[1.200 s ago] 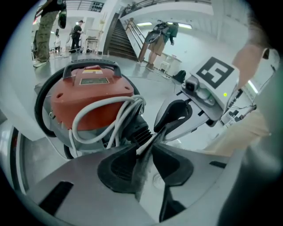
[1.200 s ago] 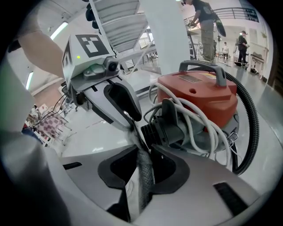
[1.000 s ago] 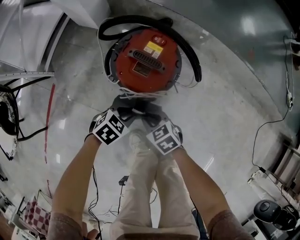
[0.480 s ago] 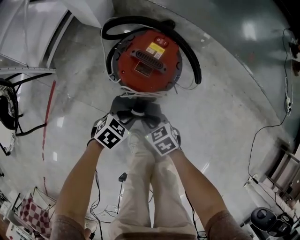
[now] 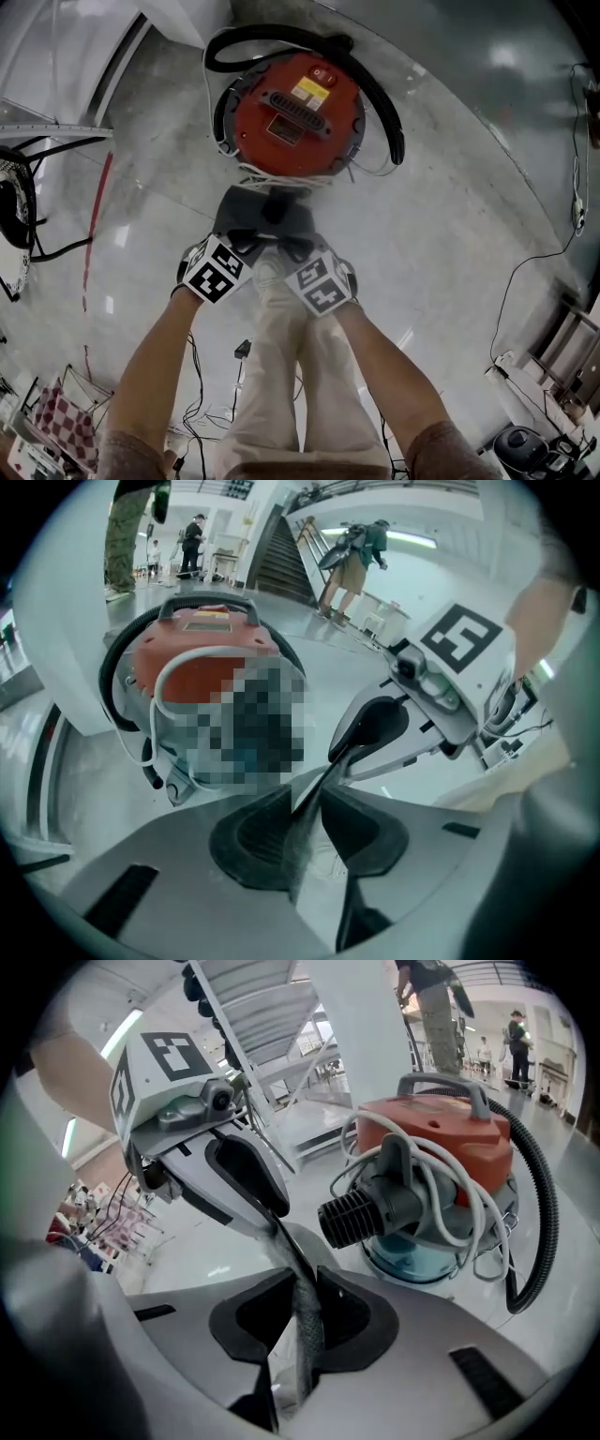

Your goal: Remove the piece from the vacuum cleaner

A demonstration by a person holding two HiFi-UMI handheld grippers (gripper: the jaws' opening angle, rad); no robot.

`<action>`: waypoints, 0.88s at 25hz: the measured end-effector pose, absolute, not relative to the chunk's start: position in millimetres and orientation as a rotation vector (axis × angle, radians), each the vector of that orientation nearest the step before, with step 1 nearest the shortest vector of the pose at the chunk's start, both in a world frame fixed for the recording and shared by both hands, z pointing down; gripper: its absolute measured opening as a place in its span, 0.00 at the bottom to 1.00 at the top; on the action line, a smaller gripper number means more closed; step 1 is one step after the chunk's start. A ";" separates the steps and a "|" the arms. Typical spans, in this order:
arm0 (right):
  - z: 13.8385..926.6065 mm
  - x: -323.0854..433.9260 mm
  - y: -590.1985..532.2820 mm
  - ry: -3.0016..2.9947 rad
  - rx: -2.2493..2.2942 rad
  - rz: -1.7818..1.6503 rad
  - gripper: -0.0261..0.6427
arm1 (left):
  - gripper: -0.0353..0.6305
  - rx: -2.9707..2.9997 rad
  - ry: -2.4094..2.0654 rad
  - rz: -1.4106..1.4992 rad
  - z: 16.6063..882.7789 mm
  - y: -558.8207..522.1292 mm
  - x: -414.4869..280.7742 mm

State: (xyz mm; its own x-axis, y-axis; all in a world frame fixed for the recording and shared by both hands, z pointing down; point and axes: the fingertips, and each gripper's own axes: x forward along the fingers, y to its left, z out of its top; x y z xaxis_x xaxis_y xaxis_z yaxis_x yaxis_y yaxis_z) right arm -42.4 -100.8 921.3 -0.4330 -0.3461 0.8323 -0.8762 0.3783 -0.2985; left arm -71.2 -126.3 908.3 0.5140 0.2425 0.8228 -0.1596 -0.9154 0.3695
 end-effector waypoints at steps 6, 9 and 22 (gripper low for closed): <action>911.8 -49.5 -91.5 -1.978 1.021 1.011 0.13 | 0.19 2.334 0.035 1.339 898.9 -115.6 -80.8; 884.6 -42.8 -89.3 -1.993 1.045 1.036 0.13 | 0.19 2.339 0.023 1.295 872.1 -114.2 -74.9; 655.7 2.6 -97.9 -2.141 1.081 0.886 0.13 | 0.18 2.521 -0.025 1.117 639.7 -122.4 -32.9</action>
State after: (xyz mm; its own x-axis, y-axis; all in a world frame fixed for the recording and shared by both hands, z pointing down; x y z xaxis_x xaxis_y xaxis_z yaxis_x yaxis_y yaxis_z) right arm 2.6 -97.9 655.7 -0.5062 -0.4581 0.7307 -0.8405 0.4517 -0.2991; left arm -32.9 -122.4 639.7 0.6838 0.1359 0.7169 -0.1678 -0.9269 0.3358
